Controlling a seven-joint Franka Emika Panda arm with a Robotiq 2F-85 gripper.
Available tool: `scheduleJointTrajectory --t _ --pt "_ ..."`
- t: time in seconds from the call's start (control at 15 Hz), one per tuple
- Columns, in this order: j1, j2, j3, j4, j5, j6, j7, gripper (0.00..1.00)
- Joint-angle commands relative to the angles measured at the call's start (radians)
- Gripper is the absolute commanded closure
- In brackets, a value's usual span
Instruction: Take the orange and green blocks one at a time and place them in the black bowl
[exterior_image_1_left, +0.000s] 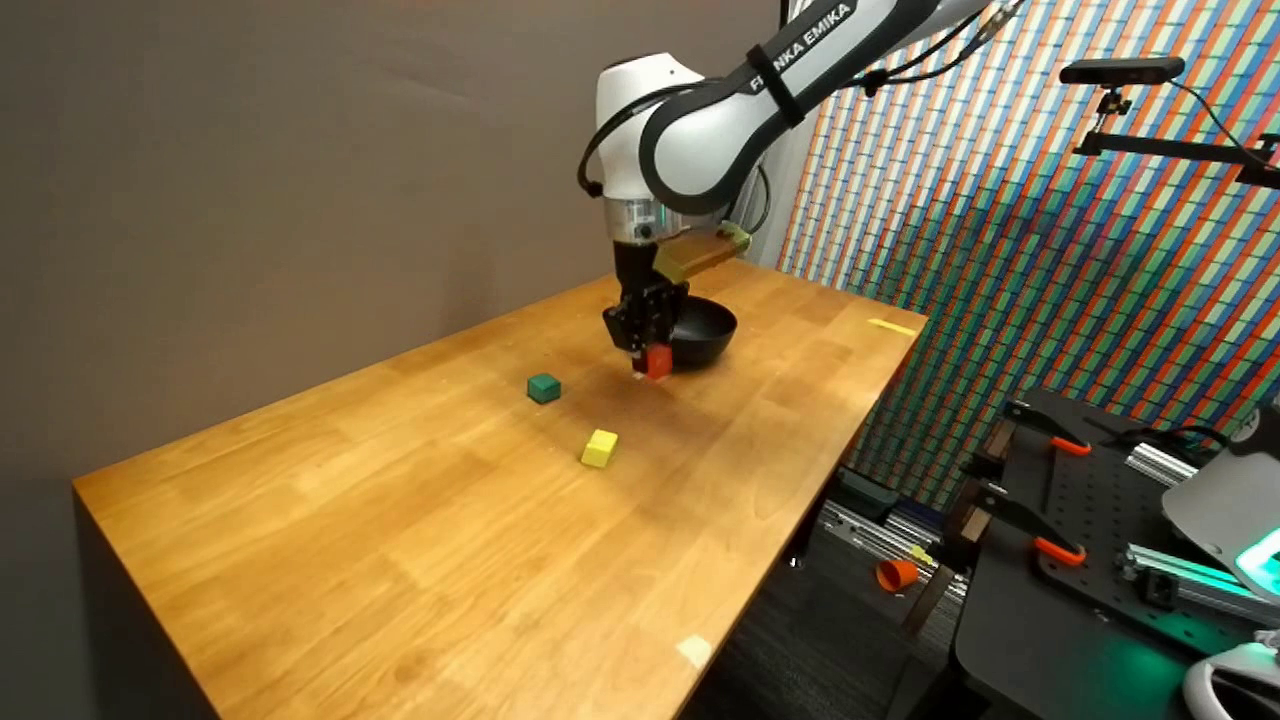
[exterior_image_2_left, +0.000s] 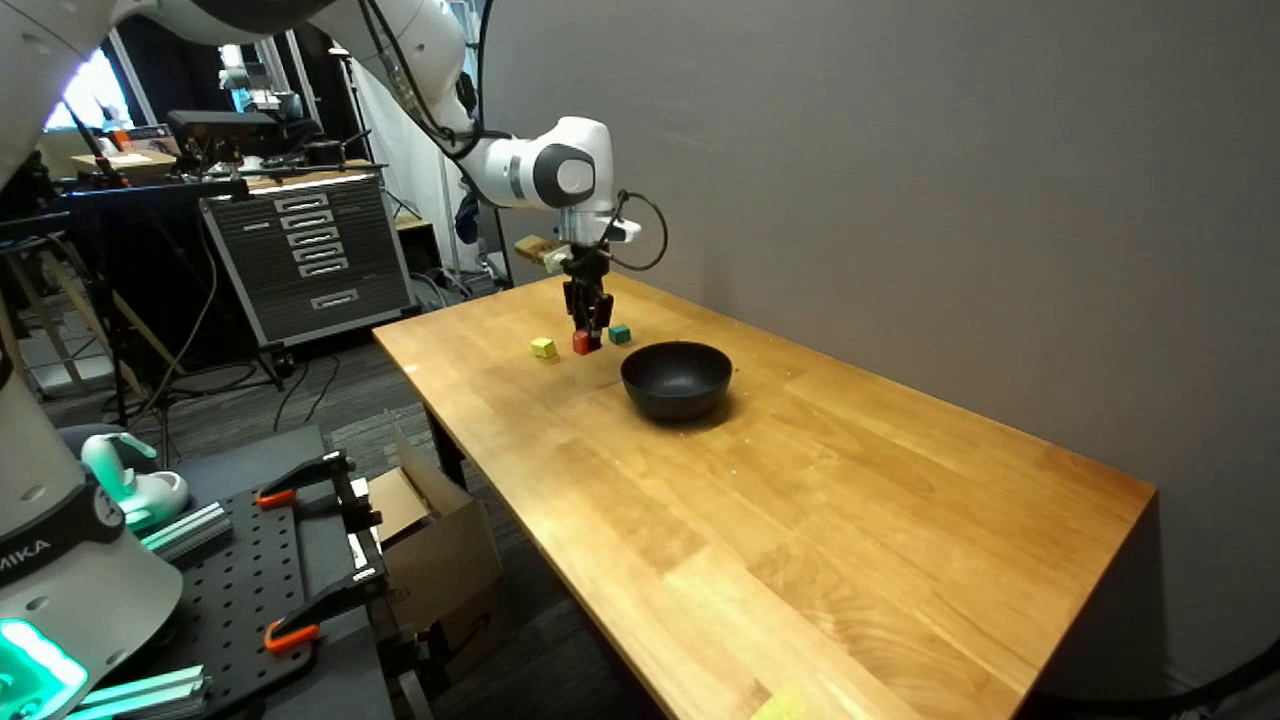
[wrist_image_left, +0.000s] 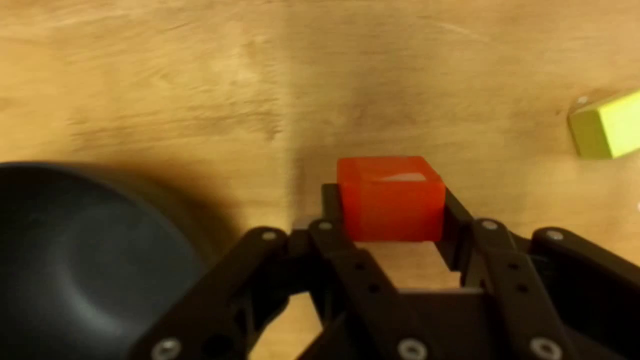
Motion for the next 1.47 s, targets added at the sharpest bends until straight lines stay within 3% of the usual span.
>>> scheduleJointTrajectory --t 0.0,0.4,0.8,0.87,0.93,1.0,1.27,1.4 --pt "0.045 -0.153 -0.087 -0.118 -0.126 0.01 0.134 0.79" --pt "0.025 -0.208 -0.141 -0.18 -0.285 0.0 0.282 0.79" --pt "-0.053 -0.179 -0.124 -0.169 -0.284 0.08 0.269 0.79" --pt "-0.059 -0.174 -0.125 -0.165 -0.289 0.105 0.266 0.75" --pt "-0.065 -0.166 -0.129 -0.163 -0.292 0.135 0.268 0.29" --pt "-0.075 -0.161 -0.128 -0.164 -0.284 0.163 0.264 0.29" --pt "-0.12 -0.149 -0.081 -0.175 -0.199 0.258 0.211 0.01" --pt "-0.155 -0.121 -0.004 -0.15 -0.076 0.282 0.133 0.0"
